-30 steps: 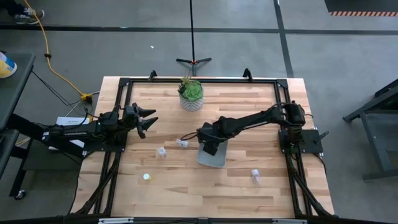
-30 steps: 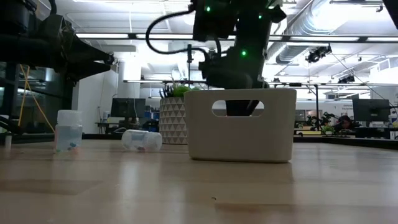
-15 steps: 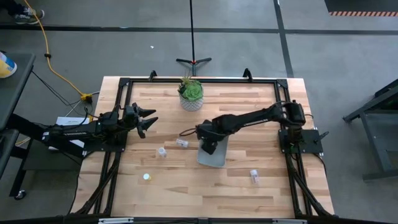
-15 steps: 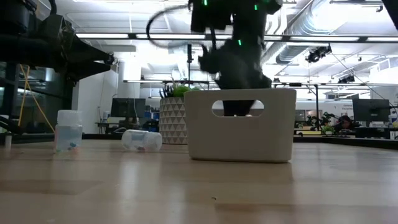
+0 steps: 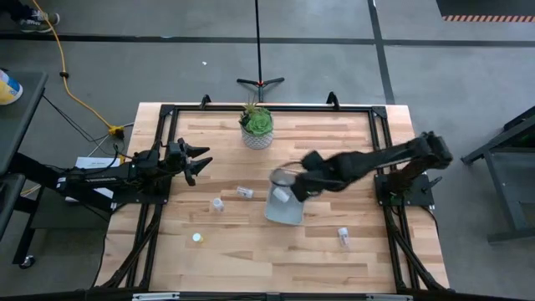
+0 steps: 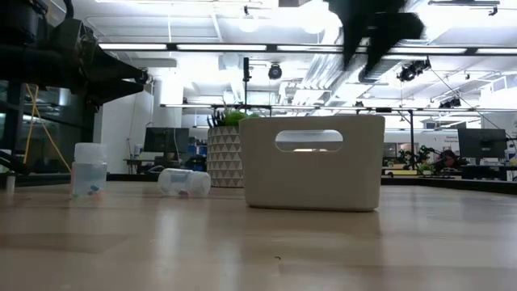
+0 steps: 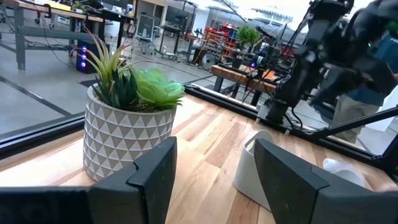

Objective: Pick and place pill bottles into a basket
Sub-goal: Put the bottom right transparent medicine bottle into the white bin, then put the top transparent medicine bottle into the white bin

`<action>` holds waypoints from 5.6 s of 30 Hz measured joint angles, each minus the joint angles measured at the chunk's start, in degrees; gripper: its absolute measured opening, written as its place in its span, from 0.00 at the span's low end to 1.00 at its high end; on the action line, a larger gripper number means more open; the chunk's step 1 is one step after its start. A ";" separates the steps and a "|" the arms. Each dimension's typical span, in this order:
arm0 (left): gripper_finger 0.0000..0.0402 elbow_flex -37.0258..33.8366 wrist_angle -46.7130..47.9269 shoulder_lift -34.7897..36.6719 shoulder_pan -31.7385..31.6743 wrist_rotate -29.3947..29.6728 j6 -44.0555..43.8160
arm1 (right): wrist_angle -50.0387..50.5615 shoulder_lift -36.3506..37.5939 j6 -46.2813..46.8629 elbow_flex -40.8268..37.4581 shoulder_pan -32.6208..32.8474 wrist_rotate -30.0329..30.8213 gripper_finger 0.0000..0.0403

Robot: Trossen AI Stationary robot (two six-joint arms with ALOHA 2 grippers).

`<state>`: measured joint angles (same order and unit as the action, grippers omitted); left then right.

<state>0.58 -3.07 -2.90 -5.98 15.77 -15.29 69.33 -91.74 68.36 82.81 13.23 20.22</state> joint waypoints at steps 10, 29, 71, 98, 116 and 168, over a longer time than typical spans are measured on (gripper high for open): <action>0.62 0.00 0.00 0.01 -0.01 0.00 0.00 | -3.74 3.26 23.17 -12.71 9.23 -25.60 0.54; 0.62 0.00 0.00 0.00 -0.02 0.00 -0.02 | -23.25 2.94 33.70 -28.93 18.67 -27.24 0.55; 0.62 0.00 0.00 0.02 0.00 0.50 0.00 | -28.15 -2.18 32.18 -32.22 18.14 -29.95 0.35; 0.62 0.00 -0.02 0.01 -0.02 0.48 -0.02 | -55.99 14.66 4.27 -32.16 -2.81 -4.55 0.32; 0.62 0.00 -0.04 0.02 -0.01 0.44 -0.02 | -45.31 5.81 21.77 -32.20 -5.11 -9.48 0.33; 0.62 0.00 -0.03 0.02 -0.01 0.96 0.76 | -47.32 37.09 -36.77 -32.14 12.12 22.75 0.20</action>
<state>0.58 -3.10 -2.87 -5.99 16.73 -14.53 22.01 -54.65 31.59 50.68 25.35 42.97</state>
